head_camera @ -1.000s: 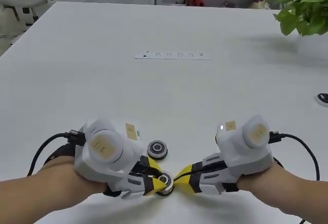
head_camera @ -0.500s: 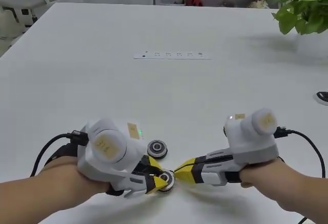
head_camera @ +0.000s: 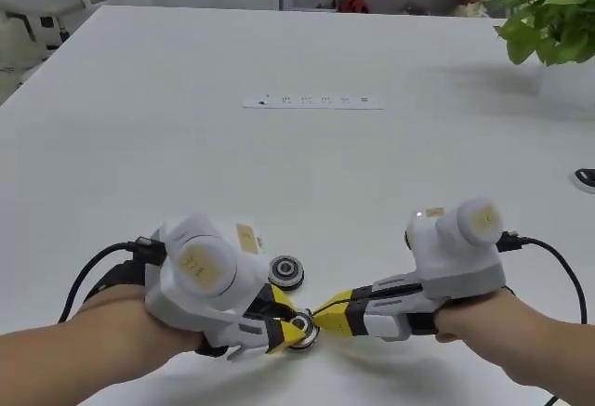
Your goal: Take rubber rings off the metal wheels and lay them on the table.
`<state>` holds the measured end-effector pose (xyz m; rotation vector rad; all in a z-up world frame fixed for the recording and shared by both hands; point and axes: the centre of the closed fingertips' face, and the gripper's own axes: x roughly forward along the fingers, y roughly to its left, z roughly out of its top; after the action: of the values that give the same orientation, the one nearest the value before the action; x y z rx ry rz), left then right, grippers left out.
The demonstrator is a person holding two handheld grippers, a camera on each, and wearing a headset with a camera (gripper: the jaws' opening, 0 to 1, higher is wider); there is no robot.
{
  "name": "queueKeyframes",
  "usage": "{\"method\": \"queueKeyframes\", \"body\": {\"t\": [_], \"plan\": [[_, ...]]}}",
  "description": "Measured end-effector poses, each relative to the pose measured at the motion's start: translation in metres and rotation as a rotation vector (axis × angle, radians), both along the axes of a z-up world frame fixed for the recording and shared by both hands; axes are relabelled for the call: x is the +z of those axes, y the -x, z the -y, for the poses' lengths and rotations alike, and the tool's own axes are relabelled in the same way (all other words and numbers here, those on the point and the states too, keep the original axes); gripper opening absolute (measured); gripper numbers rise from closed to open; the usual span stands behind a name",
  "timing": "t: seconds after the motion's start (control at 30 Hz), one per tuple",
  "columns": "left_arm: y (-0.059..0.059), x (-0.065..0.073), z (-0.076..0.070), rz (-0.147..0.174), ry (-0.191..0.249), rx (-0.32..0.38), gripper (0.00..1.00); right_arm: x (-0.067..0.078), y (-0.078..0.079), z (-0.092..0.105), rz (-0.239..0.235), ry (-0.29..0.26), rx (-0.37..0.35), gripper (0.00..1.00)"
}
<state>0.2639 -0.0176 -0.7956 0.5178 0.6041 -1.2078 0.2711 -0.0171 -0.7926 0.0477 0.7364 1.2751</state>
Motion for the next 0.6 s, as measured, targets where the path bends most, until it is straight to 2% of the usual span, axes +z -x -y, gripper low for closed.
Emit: {"method": "queueKeyframes", "body": {"t": [0.13, 0.43, 0.57, 0.6], "plan": [[0.0008, 0.0002, 0.0007, -0.001, 0.002, -0.002, 0.12, -0.0005, 0.0035, -0.0029, 0.006, 0.005, 0.022, 0.00], [0.0008, 0.0000, 0.0005, 0.000, 0.006, -0.001, 0.12, 0.0014, 0.0043, -0.0034, -0.002, -0.007, 0.019, 0.00], [0.0007, 0.0001, 0.0005, 0.001, 0.006, 0.000, 0.12, 0.0044, 0.0061, -0.0053, -0.012, -0.026, 0.025, 0.00], [0.0007, 0.0002, 0.0005, 0.002, 0.006, 0.000, 0.12, 0.0060, 0.0091, -0.0073, -0.012, -0.034, 0.044, 0.00]]}}
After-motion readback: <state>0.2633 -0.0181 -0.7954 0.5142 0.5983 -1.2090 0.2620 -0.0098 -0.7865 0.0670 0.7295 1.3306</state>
